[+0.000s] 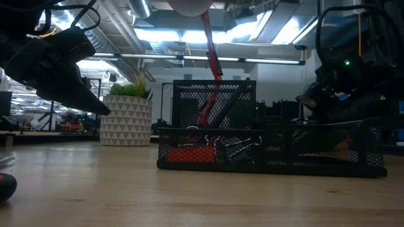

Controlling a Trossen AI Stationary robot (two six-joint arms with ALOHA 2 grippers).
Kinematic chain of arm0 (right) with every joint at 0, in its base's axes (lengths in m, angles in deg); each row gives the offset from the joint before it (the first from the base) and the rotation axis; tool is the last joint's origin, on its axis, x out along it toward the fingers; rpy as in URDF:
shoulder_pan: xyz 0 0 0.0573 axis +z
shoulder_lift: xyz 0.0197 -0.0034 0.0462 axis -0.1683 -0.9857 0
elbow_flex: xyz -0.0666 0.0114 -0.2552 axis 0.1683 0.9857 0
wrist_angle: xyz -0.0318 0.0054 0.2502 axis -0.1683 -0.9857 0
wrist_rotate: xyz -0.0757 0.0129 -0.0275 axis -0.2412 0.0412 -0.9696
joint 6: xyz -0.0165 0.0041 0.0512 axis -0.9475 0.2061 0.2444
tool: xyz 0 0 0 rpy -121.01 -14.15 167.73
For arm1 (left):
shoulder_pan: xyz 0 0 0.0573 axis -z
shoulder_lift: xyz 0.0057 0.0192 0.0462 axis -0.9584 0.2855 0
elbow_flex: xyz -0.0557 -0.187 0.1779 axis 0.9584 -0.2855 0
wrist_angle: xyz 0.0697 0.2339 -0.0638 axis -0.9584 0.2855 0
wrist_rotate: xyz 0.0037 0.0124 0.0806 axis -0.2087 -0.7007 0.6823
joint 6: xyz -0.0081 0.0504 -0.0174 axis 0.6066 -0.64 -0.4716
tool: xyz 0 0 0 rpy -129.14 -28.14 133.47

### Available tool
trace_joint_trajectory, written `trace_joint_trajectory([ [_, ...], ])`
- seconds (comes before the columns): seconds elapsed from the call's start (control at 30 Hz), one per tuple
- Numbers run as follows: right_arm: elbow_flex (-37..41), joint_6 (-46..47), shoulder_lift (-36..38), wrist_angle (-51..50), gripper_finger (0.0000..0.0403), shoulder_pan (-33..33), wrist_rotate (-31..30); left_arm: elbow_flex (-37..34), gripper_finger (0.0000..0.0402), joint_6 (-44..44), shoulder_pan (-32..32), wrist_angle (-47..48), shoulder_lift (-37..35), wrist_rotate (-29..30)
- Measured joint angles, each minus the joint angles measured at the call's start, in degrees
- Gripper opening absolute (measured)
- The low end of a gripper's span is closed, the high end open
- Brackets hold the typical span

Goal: Pick and place office supplies into organizer
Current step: Put the top black pen into the black desk organizer

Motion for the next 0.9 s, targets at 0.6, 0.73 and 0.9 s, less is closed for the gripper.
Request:
trace_joint_trajectory([
  [0.6,-0.05,2.50,0.04,3.77,0.0048,0.02,0.75,0.00,0.0090,-0.01,0.01,0.00,0.00,-0.02],
  [0.73,-0.09,2.52,0.11,7.07,0.0048,0.06,0.90,0.00,0.0090,0.00,0.00,0.00,0.00,0.00],
  [0.9,-0.13,3.83,0.13,12.35,0.0048,0.07,0.92,0.00,0.0090,0.00,0.00,0.00,0.01,-0.02],
])
